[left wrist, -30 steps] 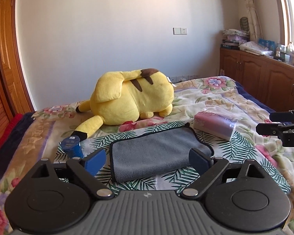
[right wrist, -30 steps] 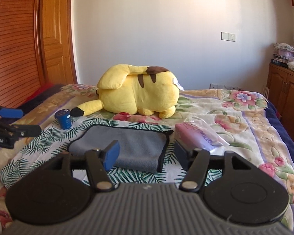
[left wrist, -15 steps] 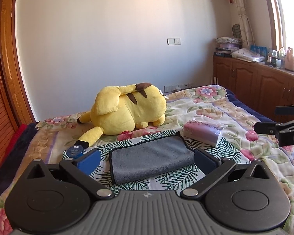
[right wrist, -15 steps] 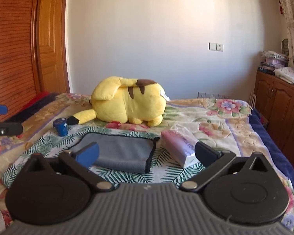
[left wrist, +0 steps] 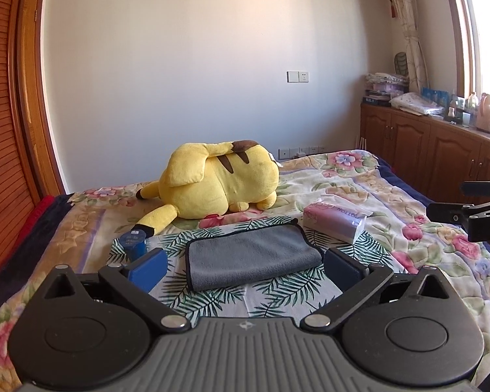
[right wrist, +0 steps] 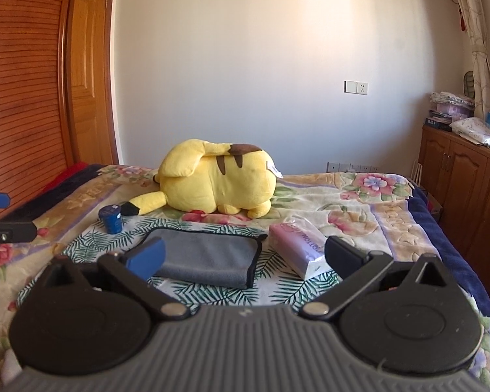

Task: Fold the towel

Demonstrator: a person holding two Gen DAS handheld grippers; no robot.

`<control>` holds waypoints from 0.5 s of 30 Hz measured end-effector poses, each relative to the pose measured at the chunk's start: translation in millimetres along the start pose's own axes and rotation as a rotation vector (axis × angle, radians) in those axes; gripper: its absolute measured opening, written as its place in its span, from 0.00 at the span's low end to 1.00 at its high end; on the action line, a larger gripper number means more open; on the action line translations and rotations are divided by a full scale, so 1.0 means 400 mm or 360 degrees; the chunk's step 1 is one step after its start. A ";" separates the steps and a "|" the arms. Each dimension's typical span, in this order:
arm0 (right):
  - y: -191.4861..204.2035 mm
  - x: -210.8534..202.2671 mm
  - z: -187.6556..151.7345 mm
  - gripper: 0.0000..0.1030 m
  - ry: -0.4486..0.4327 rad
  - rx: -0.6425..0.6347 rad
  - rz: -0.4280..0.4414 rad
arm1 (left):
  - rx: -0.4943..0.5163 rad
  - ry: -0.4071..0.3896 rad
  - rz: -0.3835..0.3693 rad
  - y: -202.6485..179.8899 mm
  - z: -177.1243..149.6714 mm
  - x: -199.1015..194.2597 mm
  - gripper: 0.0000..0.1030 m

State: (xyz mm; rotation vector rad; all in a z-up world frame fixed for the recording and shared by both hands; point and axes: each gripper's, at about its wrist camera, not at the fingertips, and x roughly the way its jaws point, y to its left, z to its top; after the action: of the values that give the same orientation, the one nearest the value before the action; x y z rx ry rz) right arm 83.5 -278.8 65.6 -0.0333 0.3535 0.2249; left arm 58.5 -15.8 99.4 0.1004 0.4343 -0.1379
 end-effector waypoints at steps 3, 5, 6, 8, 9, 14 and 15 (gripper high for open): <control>0.011 -0.014 -0.012 1.00 0.0001 -0.0011 0.0002 | -0.0011 0.0004 -0.0002 0.001 -0.019 -0.015 0.84; 0.017 -0.021 -0.022 1.00 0.0007 -0.0008 0.0010 | -0.0006 0.0016 0.0002 -0.002 -0.031 -0.022 0.84; 0.021 -0.024 -0.028 1.00 0.0010 -0.0006 0.0014 | -0.0001 0.0021 0.0002 -0.004 -0.038 -0.026 0.84; 0.030 -0.028 -0.039 1.00 0.0016 -0.0007 0.0020 | 0.0001 0.0017 0.0004 -0.006 -0.052 -0.037 0.84; 0.034 -0.031 -0.044 1.00 0.0019 -0.0007 0.0023 | 0.0001 0.0016 0.0003 -0.009 -0.060 -0.042 0.84; 0.050 -0.045 -0.070 1.00 0.0041 0.0028 0.0057 | -0.0025 -0.0007 0.0019 -0.020 -0.094 -0.075 0.84; 0.052 -0.049 -0.075 1.00 0.0042 0.0033 0.0061 | -0.0027 -0.0012 0.0024 -0.024 -0.101 -0.081 0.84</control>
State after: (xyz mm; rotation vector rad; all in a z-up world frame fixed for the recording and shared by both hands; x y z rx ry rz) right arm 50.8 -264.9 44.4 -0.0092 0.3830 0.2590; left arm 11.3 -16.4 76.2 0.0862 0.4272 -0.1193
